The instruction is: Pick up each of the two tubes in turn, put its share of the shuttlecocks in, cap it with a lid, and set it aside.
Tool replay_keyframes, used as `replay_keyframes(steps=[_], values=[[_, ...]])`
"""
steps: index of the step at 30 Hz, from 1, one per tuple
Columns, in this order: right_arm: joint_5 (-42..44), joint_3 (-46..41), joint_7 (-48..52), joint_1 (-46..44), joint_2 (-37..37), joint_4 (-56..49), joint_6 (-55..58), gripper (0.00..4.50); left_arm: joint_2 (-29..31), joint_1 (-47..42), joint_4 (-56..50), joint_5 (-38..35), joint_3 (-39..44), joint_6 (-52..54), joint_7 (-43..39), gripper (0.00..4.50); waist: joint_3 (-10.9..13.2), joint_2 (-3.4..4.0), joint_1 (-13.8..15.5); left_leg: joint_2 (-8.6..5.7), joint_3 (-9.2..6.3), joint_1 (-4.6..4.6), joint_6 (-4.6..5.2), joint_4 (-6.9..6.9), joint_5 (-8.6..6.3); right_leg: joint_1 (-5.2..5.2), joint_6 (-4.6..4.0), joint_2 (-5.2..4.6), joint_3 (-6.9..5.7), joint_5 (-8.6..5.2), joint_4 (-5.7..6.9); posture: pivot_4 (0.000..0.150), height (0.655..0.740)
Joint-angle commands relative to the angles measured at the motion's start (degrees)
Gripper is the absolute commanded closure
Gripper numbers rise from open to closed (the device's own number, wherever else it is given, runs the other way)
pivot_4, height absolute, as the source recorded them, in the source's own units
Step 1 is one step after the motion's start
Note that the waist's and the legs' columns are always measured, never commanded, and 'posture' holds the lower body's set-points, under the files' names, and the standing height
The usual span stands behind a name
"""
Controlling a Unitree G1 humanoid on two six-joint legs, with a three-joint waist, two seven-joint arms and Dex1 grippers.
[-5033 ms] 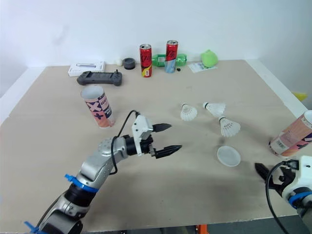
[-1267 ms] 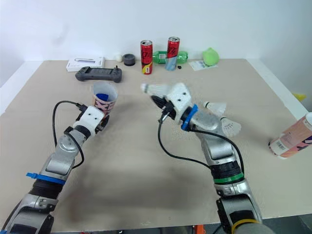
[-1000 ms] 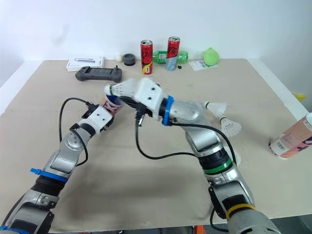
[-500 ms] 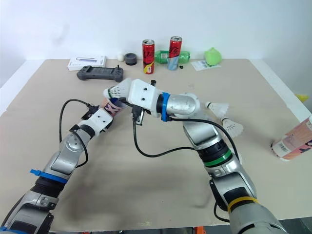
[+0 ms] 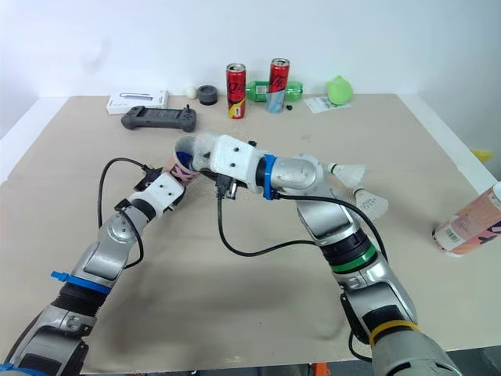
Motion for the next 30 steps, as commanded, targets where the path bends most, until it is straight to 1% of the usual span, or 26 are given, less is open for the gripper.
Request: replay_keyframes(steps=[1,3,5,9,11,13,14,16,19,23,30], values=[[5.70,-5.87,-1.91,1.05,2.29,-5.43,2.92,1.06,-0.08,-0.90,-2.25,0.48,0.44,-1.30,0.26,1.48,0.00,0.00,0.03,0.00,0.00,-0.01,0.00,0.00,0.00,0.00,0.00,-0.01,0.00,0.00,0.00,0.150,0.7400],[8.62,-9.84,-3.33,4.23,2.28,-8.89,5.31,0.10,-0.27,-0.64,-2.45,0.20,0.78,-1.20,0.38,1.48,0.00,0.00,0.17,-0.01,-0.03,-0.05,0.00,0.00,0.00,0.00,-0.02,-0.02,-0.02,0.01,0.01,0.150,0.7400],[11.52,-14.97,-5.42,9.18,1.64,-13.19,7.95,0.04,-0.68,-0.31,-2.67,-0.49,1.23,-0.94,0.41,1.48,-0.03,-0.05,0.69,-0.03,-0.09,-0.10,0.00,0.01,0.00,0.02,-0.03,-0.07,-0.10,0.02,-0.01,0.150,0.7400],[14.05,-24.65,-10.27,19.70,-0.78,-19.80,10.90,0.04,-1.53,-0.18,-2.95,-1.61,1.55,-0.76,0.20,1.48,-0.03,-0.04,1.22,-0.13,-0.14,-0.17,0.00,0.07,-0.01,0.05,-0.03,-0.20,-0.17,0.00,-0.03,0.150,0.7400],[13.33,-32.26,-13.84,28.29,-2.06,-21.66,10.02,0.04,-2.21,-0.31,-2.46,-1.95,1.18,-1.06,0.09,1.48,-0.03,-0.04,1.34,-0.13,-0.15,-0.17,0.00,0.06,-0.01,0.04,-0.01,-0.19,-0.18,0.00,-0.04,0.150,0.7400],[12.12,-36.41,-16.26,33.79,-3.38,-22.52,9.10,0.04,-2.60,-0.34,-2.18,-1.99,0.98,-1.34,-0.13,1.48,-0.02,-0.04,1.39,-0.12,-0.16,-0.13,0.00,0.06,-0.01,0.08,0.02,-0.18,-0.22,-0.06,-0.02,0.150,0.7400],[11.26,-40.23,-19.10,37.24,-3.61,-22.88,10.69,0.04,-2.93,-0.43,-1.90,-2.04,0.67,-1.60,-0.36,1.48,-0.01,-0.02,1.37,-0.11,-0.13,-0.10,0.00,0.06,-0.01,0.08,0.05,-0.17,-0.19,-0.08,-0.02,0.150,0.7400],[12.57,-46.61,-23.35,41.60,-2.90,-24.21,14.56,0.04,-3.51,-0.61,-1.59,-2.12,0.21,-1.84,-0.75,1.48,-0.02,0.01,1.35,-0.11,-0.12,-0.08,0.00,0.06,0.00,0.09,0.06,-0.17,-0.17,-0.08,0.00,0.150,0.7400],[14.17,-48.50,-24.46,46.26,-3.17,-26.58,17.77,0.04,-4.10,-0.60,-1.36,-1.99,-0.10,-2.09,-1.11,1.48,-0.02,0.04,0.80,-0.10,0.00,0.08,0.00,0.05,0.00,0.14,0.06,-0.17,-0.05,-0.06,0.03,0.150,0.7400],[15.28,-48.69,-27.05,49.06,-2.20,-27.84,21.55,0.04,-4.69,-0.84,-0.55,-1.80,-0.54,-2.62,-1.38,1.48,-0.02,0.05,-0.11,-0.06,0.02,0.29,0.05,0.05,0.05,0.26,0.01,-0.09,0.00,0.03,0.07,0.150,0.7400],[17.14,-45.67,-29.91,47.02,-0.58,-24.44,25.61,0.04,-4.77,-1.11,-0.66,-1.68,-0.40,-2.86,-1.55,1.48,-0.02,0.05,-0.05,-0.10,0.11,0.29,0.02,0.06,0.24,0.25,-0.14,-0.13,0.10,0.07,0.05,0.150,0.7400]])
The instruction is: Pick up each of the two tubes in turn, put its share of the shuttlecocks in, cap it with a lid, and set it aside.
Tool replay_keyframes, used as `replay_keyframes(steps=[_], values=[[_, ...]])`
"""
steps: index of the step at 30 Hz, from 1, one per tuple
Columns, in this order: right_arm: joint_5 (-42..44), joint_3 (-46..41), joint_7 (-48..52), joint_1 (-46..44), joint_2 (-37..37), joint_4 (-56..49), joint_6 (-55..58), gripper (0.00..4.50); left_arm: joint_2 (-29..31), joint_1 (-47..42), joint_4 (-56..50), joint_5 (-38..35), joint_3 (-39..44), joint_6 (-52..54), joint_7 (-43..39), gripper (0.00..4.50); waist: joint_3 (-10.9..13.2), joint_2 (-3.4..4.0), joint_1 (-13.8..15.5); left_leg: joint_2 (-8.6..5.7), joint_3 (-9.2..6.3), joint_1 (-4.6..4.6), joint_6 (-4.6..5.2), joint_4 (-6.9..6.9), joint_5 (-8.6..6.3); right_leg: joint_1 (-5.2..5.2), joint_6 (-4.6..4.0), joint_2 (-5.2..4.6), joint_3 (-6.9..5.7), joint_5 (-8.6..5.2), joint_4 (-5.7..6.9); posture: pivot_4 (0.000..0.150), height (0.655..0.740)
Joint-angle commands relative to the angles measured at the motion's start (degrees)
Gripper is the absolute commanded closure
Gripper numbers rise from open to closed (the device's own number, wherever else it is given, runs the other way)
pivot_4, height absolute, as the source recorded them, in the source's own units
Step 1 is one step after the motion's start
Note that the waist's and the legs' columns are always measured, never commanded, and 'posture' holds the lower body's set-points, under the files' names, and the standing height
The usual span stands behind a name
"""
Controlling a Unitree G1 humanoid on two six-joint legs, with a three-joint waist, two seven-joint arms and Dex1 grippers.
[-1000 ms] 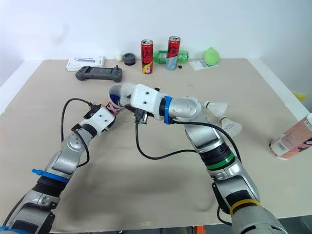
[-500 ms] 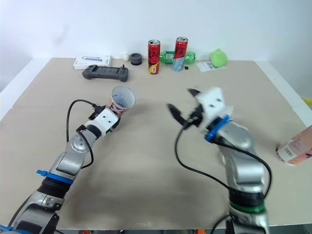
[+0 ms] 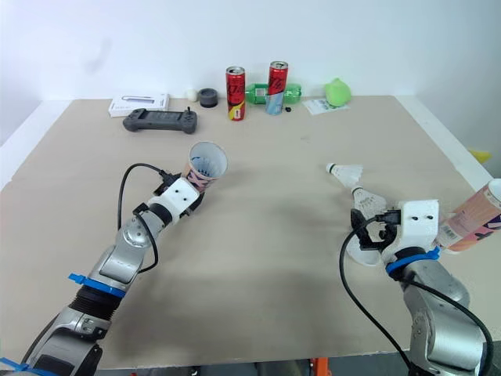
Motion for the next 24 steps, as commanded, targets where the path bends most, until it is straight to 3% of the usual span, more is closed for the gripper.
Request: replay_keyframes(steps=[1,24], values=[[1.26,0.78,-1.20,-2.02,0.03,0.95,0.91,0.04,0.23,-1.18,-1.13,0.00,0.60,-1.27,0.16,1.48,0.00,0.00,-0.01,0.00,0.01,-0.01,0.00,0.00,0.00,0.00,0.00,0.00,0.01,0.00,-0.01,0.150,0.7400],[-3.38,7.60,-4.90,-17.41,-1.56,25.90,-8.79,0.04,0.65,-0.41,-3.77,0.20,1.43,0.05,0.55,1.48,0.01,0.02,0.02,-0.01,-0.02,-0.08,0.00,-0.06,0.00,-0.04,0.29,0.03,0.01,0.10,-0.02,0.150,0.7400]])
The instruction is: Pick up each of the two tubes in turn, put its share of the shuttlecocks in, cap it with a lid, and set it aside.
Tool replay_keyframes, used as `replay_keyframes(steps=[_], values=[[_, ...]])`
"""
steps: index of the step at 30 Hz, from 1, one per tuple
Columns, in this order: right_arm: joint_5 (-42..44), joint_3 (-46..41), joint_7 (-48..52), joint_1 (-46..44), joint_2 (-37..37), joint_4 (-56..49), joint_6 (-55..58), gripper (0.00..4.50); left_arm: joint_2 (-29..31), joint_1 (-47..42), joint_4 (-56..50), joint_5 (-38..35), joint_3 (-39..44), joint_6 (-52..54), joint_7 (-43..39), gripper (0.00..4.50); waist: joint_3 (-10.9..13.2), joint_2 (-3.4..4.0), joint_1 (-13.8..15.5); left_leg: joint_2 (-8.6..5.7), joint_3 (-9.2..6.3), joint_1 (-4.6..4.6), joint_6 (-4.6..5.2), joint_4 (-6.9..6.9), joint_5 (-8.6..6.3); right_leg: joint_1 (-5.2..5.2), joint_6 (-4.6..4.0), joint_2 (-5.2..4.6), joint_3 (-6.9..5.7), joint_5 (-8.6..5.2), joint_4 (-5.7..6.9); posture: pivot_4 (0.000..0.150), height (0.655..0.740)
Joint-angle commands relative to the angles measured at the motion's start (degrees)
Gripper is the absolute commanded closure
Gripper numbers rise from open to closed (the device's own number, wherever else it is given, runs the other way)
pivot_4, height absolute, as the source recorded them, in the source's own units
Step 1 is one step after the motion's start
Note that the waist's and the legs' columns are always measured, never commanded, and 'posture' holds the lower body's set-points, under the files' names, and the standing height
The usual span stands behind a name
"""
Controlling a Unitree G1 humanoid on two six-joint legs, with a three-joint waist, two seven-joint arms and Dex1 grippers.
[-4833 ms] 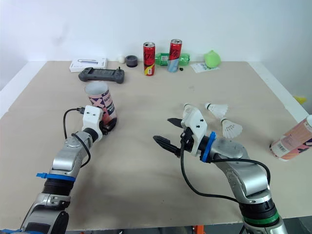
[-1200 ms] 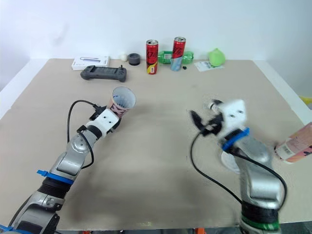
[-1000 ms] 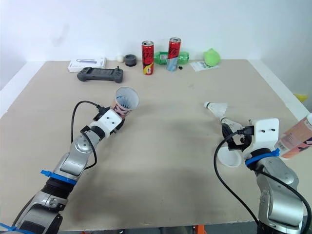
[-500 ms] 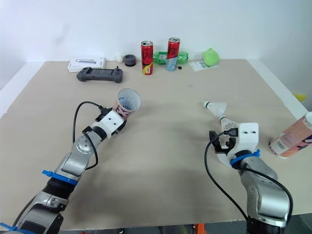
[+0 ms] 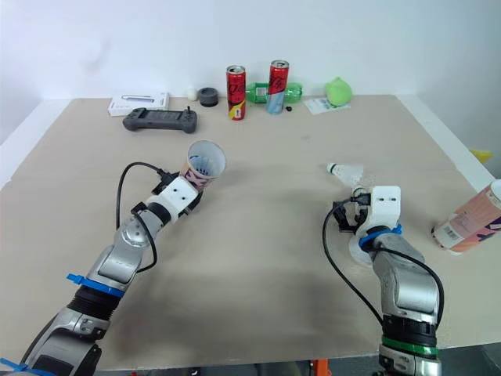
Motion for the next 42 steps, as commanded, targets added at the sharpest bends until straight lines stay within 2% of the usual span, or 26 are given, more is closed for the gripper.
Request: replay_keyframes(steps=[1,4,8,9,10,11,12,24,30,34,38,42], values=[[-0.41,-0.07,-0.23,-2.11,-1.01,1.48,-2.77,0.04,0.35,-0.53,-2.83,0.14,1.09,-0.37,0.48,1.48,0.00,0.00,0.00,0.00,0.00,0.00,0.00,0.00,0.00,0.01,0.00,0.00,0.00,0.00,0.00,0.150,0.7400],[-0.60,0.21,-0.33,-3.02,-1.11,3.07,-3.62,0.77,0.38,-0.46,-2.95,0.15,1.13,-0.35,0.51,1.48,0.00,0.00,0.01,0.00,0.00,-0.01,0.00,-0.01,0.00,0.00,0.01,0.00,0.00,-0.01,-0.01,0.150,0.7400],[-0.73,0.18,-0.28,-3.26,-1.31,3.68,-4.06,2.72,0.39,-0.35,-3.19,0.15,1.18,-0.33,0.52,1.48,0.00,0.00,0.01,0.00,-0.01,-0.01,0.00,-0.01,0.00,0.00,0.01,0.00,0.00,-0.01,-0.01,0.150,0.7400],[-0.79,0.14,-0.32,-3.21,-1.39,3.70,-4.11,3.38,0.37,-0.34,-3.19,0.16,1.17,-0.34,0.54,1.48,0.00,0.00,0.00,0.00,-0.01,-0.01,0.00,-0.01,0.00,0.00,0.01,0.00,0.00,-0.01,0.00,0.150,0.7400],[-0.87,0.03,-0.40,-3.04,-1.52,3.54,-4.10,3.70,0.37,-0.39,-3.16,0.14,1.17,-0.42,0.53,1.48,0.00,0.00,0.00,0.00,-0.01,-0.01,0.00,-0.01,0.00,0.00,0.01,0.00,0.00,0.00,0.00,0.150,0.7400],[-0.92,-0.05,-0.46,-2.92,-1.61,3.43,-4.10,4.26,0.36,-0.43,-3.13,0.12,1.16,-0.46,0.53,1.48,0.00,0.00,0.00,0.00,0.00,-0.01,0.00,0.00,0.00,0.00,0.01,0.00,0.00,0.00,0.00,0.150,0.7400],[-0.87,-0.17,-0.52,-2.81,-1.66,3.30,-4.06,4.43,0.37,-0.49,-3.05,0.10,1.16,-0.53,0.52,1.48,0.00,0.00,0.00,0.00,-0.01,-0.01,0.00,-0.01,0.00,0.00,0.01,0.00,0.00,0.00,0.00,0.150,0.7400],[0.85,-3.49,-0.44,2.12,-3.95,-6.04,-2.27,4.43,0.46,-1.19,-1.93,-0.01,1.02,-1.21,0.26,1.48,0.00,0.00,0.01,-0.02,-0.01,-0.02,0.00,0.00,0.00,0.00,0.03,-0.02,0.00,-0.01,-0.01,0.150,0.7400],[5.75,-3.87,5.32,3.33,-6.13,-13.61,-2.87,4.43,0.17,-1.55,-1.24,-0.01,0.70,-1.58,0.22,1.48,0.00,0.00,-0.06,0.00,-0.01,0.01,0.00,-0.01,0.00,0.00,0.01,0.00,0.00,-0.01,0.00,0.150,0.7400],[13.26,0.95,15.32,1.34,-7.45,-22.81,-4.15,4.43,0.20,-1.99,-0.44,0.23,0.35,-1.92,0.05,1.48,0.02,0.03,-0.10,0.01,-0.01,0.01,0.00,-0.01,0.00,0.00,0.00,0.03,0.00,-0.01,0.00,0.150,0.7400],[16.02,10.00,18.80,-6.47,-9.45,-28.00,0.95,4.43,0.44,-2.14,0.03,0.63,-0.05,-1.97,-0.11,1.48,0.02,0.01,-0.05,0.01,-0.02,0.01,0.00,0.02,0.00,0.01,0.02,0.03,0.00,0.02,0.00,0.150,0.7400],[9.69,22.65,23.22,-16.69,-10.93,-23.74,-0.26,4.43,0.39,-2.26,0.28,1.13,-0.71,-2.27,-0.41,1.48,0.03,0.01,-0.01,0.01,-0.04,-0.02,0.00,0.03,0.00,0.00,0.01,0.02,-0.02,0.02,-0.01,0.150,0.7400]])
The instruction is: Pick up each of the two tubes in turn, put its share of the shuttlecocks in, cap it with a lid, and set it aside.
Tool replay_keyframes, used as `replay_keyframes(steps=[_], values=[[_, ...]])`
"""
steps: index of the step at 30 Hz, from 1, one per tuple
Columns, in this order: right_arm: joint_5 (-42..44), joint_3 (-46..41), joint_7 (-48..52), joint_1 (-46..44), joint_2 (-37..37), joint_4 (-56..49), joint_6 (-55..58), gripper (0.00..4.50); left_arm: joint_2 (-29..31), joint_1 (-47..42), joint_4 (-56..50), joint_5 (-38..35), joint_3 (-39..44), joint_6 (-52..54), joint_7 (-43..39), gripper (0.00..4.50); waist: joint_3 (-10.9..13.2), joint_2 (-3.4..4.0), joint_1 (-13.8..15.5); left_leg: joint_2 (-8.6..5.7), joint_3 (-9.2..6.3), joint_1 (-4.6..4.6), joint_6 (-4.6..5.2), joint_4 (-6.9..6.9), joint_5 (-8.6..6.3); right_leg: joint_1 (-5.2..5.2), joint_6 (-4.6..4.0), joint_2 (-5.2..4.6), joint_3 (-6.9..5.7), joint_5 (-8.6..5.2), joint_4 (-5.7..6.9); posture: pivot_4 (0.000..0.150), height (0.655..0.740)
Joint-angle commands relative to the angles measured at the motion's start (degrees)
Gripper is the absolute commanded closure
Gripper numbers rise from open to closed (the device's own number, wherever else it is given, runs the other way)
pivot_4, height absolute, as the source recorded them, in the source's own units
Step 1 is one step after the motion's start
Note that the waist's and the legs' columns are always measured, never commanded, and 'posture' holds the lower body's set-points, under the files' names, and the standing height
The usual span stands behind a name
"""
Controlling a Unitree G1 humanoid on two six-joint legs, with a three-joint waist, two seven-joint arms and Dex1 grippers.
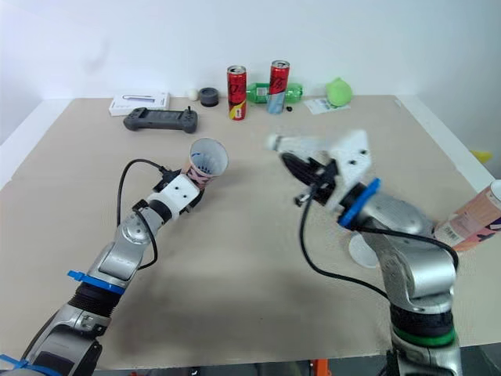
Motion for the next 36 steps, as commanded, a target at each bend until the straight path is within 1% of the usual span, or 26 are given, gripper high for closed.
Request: replay_keyframes(steps=[1,5,8,12,13,14,15,16,17,18,19,23,25,28,32,36], values=[[-6.00,9.57,4.07,-7.25,-1.44,3.33,-2.68,4.43,0.12,-1.03,-0.75,0.74,-0.52,-1.50,-0.03,1.48,0.00,-0.01,0.01,0.00,0.01,-0.01,0.00,-0.01,0.00,-0.02,0.00,0.00,0.01,0.01,-0.02,0.150,0.7400],[-9.44,15.31,7.41,-12.24,-0.69,8.96,-5.03,4.43,0.49,-0.87,-1.09,0.88,-0.11,-1.15,0.27,1.48,0.01,-0.02,0.21,0.00,-0.02,-0.09,0.00,-0.02,0.00,-0.05,0.00,-0.01,-0.04,-0.04,-0.04,0.150,0.7400],[-12.73,18.57,8.42,-13.82,0.22,11.86,-7.35,4.43,0.63,-0.31,-1.77,0.96,0.15,-0.79,0.61,1.48,0.01,-0.02,0.16,0.00,-0.02,-0.18,0.00,-0.02,-0.01,-0.14,0.00,-0.02,-0.04,-0.04,-0.06,0.150,0.7400],[-12.69,18.67,8.71,-14.76,3.32,12.51,-8.23,3.14,0.50,0.42,-2.51,1.00,0.19,-0.39,0.82,1.48,0.01,-0.02,0.15,0.02,-0.05,-0.19,0.00,-0.05,-0.01,-0.16,-0.03,0.01,-0.06,-0.05,-0.04,0.150,0.7400],[-11.95,17.84,8.41,-14.85,4.48,12.22,-8.26,2.52,0.45,0.51,-2.61,1.01,0.17,-0.35,0.84,1.48,0.01,-0.02,0.13,0.02,-0.05,-0.19,0.00,-0.04,-0.01,-0.16,-0.03,0.01,-0.06,-0.05,-0.03,0.150,0.7400],[-10.86,16.73,8.05,-14.75,5.60,11.63,-7.90,2.22,0.40,0.57,-2.67,1.01,0.18,-0.33,0.85,1.48,0.01,-0.03,0.10,0.03,-0.05,-0.18,0.00,-0.04,-0.01,-0.16,-0.04,0.01,-0.06,-0.04,-0.03,0.150,0.7400],[-10.25,15.96,7.84,-14.58,6.32,11.16,-7.61,1.62,0.38,0.64,-2.75,1.01,0.19,-0.31,0.87,1.48,0.01,-0.02,0.11,0.03,-0.05,-0.18,0.00,-0.04,-0.01,-0.15,-0.04,0.01,-0.06,-0.04,-0.03,0.150,0.7400],[-9.40,14.73,7.58,-13.86,6.59,10.03,-7.13,1.17,0.36,0.68,-2.79,1.02,0.20,-0.29,0.89,1.48,0.01,-0.02,0.11,0.03,-0.06,-0.17,0.00,-0.04,-0.01,-0.15,-0.04,0.01,-0.07,-0.03,-0.02,0.150,0.7400],[-8.94,13.96,7.43,-13.36,6.67,9.24,-6.75,0.60,0.36,0.72,-2.84,1.03,0.22,-0.27,0.89,1.48,0.01,-0.02,0.12,0.03,-0.07,-0.17,0.00,-0.03,-0.01,-0.14,-0.04,0.01,-0.08,-0.03,-0.01,0.150,0.7400],[-7.87,12.24,6.53,-11.69,6.91,7.75,-6.24,0.12,0.38,0.66,-2.69,0.99,0.32,-0.31,0.94,1.48,0.00,-0.03,0.19,0.02,-0.07,-0.18,0.00,-0.02,-0.01,-0.14,-0.03,0.00,-0.08,-0.03,-0.01,0.150,0.7400],[-7.29,10.47,5.26,-9.54,6.99,6.16,-5.91,0.03,0.40,0.61,-2.52,0.96,0.37,-0.37,0.96,1.48,-0.01,-0.06,0.41,0.02,-0.07,-0.19,0.00,-0.02,-0.01,-0.13,-0.03,0.00,-0.09,-0.03,-0.02,0.150,0.7400],[-8.06,4.04,-2.07,-0.84,7.99,1.82,-5.09,0.03,0.30,0.57,-2.22,0.88,0.41,-0.67,0.97,1.48,-0.01,-0.06,0.61,0.00,-0.15,-0.24,0.00,-0.02,-0.01,-0.10,-0.01,-0.05,-0.18,-0.07,-0.05,0.150,0.7400],[-13.25,0.96,-9.52,5.26,8.62,2.40,-5.44,0.03,0.09,0.28,-1.66,0.78,0.42,-0.87,1.00,1.48,-0.02,-0.07,0.62,0.00,-0.15,-0.20,0.00,-0.02,-0.01,-0.09,-0.03,-0.04,-0.18,-0.05,-0.04,0.150,0.7400],[-16.22,-2.84,-16.70,10.89,10.29,3.63,-3.39,0.03,-0.15,0.02,-1.15,0.62,0.32,-1.16,0.86,1.48,-0.02,-0.06,0.65,0.01,-0.15,-0.17,0.00,-0.02,-0.01,-0.07,-0.05,-0.04,-0.19,-0.06,-0.02,0.150,0.7400],[-16.70,-5.98,-21.48,12.57,12.12,8.42,0.68,0.03,-0.27,-0.24,-0.76,0.47,0.11,-1.50,0.39,1.48,-0.01,-0.05,-0.05,0.01,0.02,-0.08,-0.02,-0.01,0.01,-0.09,-0.03,-0.04,-0.04,0.04,-0.01,0.150,0.7400],[-17.73,-6.54,-23.38,8.89,12.82,17.01,-1.20,0.03,-0.27,-0.67,-0.52,0.53,0.14,-1.56,0.12,1.48,-0.01,-0.05,-0.05,0.06,0.04,0.02,0.06,-0.02,0.07,-0.06,-0.09,0.04,-0.03,0.12,0.02,0.150,0.7400]])
